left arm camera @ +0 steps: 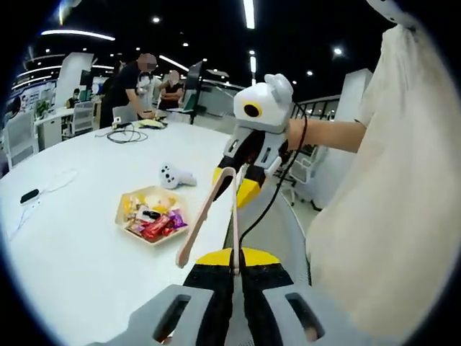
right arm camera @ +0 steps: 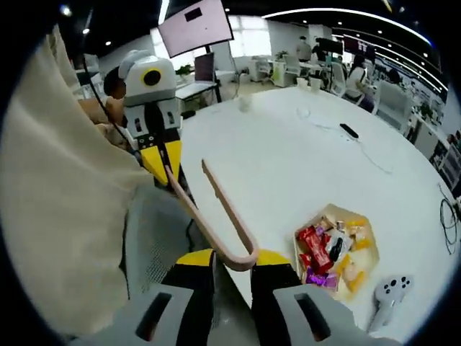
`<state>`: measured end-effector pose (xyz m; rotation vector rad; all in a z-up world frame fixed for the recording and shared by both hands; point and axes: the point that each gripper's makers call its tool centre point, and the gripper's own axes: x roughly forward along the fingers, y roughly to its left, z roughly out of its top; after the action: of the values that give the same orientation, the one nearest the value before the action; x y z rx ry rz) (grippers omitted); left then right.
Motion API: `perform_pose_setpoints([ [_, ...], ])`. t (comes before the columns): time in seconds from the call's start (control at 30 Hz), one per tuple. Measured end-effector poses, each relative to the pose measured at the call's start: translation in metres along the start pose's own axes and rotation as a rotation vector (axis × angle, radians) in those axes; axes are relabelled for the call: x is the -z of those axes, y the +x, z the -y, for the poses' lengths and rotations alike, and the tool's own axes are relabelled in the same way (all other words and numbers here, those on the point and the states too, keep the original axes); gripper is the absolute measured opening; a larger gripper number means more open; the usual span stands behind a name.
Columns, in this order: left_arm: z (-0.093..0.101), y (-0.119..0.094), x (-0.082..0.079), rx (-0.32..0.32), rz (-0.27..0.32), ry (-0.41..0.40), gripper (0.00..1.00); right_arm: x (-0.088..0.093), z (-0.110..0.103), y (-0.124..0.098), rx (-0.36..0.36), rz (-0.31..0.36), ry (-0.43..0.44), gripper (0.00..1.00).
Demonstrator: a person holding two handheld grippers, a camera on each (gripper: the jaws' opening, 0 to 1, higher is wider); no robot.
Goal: Place the target food into the container with the food tongs after gripping and lifting it, then release it inside without dropping or visibly crushing the food.
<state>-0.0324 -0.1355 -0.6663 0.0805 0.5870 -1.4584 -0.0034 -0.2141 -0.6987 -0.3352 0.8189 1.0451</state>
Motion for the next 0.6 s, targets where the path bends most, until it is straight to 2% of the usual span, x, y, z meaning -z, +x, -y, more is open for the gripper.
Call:
perform_pose_setpoints([
  [0.07, -0.001, 0.007, 0.003, 0.007, -0.011, -0.010, 0.00, 0.005, 0.004, 0.004, 0.003, 0.001, 0.055, 0.12],
  [0.1, -0.003, 0.009, 0.007, -0.001, -0.030, 0.000, 0.00, 0.008, 0.005, 0.006, 0.003, -0.004, 0.060, 0.12],
  [0.33, -0.013, 0.020, 0.022, -0.006, -0.066, -0.002, 0.00, 0.026, 0.011, 0.020, 0.020, -0.069, 0.073, 0.12],
  [0.47, -0.027, 0.029, 0.041, -0.012, -0.071, -0.040, 0.00, 0.038, 0.023, 0.040, 0.040, -0.080, 0.172, 0.12],
  [0.6, -0.034, 0.031, 0.049, -0.026, -0.082, -0.035, 0.00, 0.042, 0.029, 0.054, 0.056, -0.099, 0.198, 0.12],
])
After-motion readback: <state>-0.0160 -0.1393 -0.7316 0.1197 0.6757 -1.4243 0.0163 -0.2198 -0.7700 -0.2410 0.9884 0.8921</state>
